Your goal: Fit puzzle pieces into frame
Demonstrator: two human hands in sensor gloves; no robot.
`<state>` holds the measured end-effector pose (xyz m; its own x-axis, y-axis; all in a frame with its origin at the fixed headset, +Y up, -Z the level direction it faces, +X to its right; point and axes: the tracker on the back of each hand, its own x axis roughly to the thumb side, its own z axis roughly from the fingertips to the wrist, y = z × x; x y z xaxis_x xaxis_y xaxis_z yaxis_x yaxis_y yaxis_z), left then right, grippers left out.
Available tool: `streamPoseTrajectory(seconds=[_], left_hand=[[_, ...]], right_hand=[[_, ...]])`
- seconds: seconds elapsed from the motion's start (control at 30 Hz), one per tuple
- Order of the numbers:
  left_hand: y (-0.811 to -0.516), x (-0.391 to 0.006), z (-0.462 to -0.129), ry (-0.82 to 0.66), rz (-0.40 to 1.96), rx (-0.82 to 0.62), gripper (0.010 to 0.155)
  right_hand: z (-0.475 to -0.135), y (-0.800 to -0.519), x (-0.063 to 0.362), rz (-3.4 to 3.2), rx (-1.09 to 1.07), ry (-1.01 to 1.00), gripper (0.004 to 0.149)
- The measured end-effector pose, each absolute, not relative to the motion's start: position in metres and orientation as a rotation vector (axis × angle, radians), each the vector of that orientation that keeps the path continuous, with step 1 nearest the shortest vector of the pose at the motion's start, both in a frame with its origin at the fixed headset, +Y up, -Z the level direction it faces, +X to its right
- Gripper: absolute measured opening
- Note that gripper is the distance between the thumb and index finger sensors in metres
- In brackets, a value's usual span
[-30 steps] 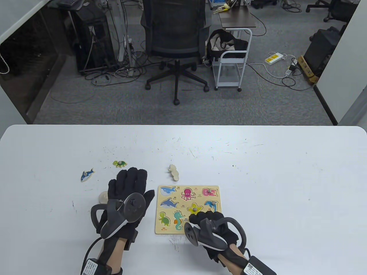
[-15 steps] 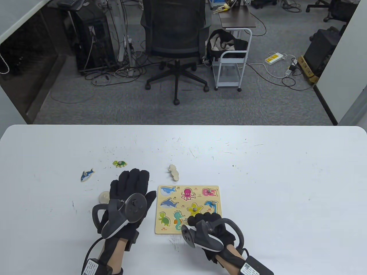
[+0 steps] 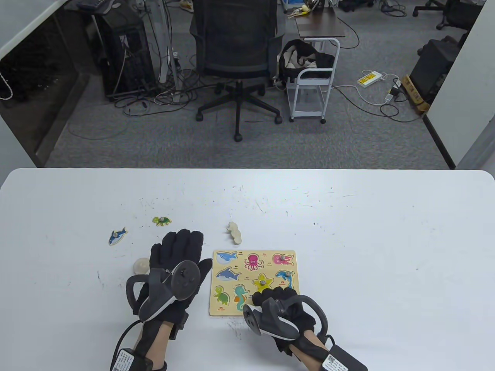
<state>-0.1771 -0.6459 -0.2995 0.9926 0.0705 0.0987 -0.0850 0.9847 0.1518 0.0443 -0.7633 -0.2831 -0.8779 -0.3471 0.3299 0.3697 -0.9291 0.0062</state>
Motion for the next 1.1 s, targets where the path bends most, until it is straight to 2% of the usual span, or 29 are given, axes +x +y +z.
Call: streamPoseTrajectory(seconds=[0.23, 0.53, 0.73, 0.9, 1.1], left_hand=[[-0.646, -0.177, -0.300, -0.094, 0.079, 0.150, 0.072], [-0.647, -0.174, -0.300, -0.097, 0.071, 0.136, 0.072], [-0.648, -0.172, -0.300, -0.099, 0.066, 0.124, 0.072], [-0.649, -0.172, -0.300, -0.101, 0.079, 0.112, 0.072], [-0.650, -0.171, -0.301, -0.098, 0.081, 0.115, 0.072]], right_hand=[[-0.284, -0.758, 0.046, -2.741, -0.460, -0.153, 0.048], [-0.300, -0.694, 0.083, -3.137, -0.334, -0.083, 0.056], [-0.306, -0.667, 0.115, -3.354, -0.283, 0.002, 0.063], [-0.305, -0.659, 0.137, -3.360, -0.198, 0.106, 0.068], [-0.307, -0.661, 0.154, -3.342, -0.138, 0.048, 0.073]])
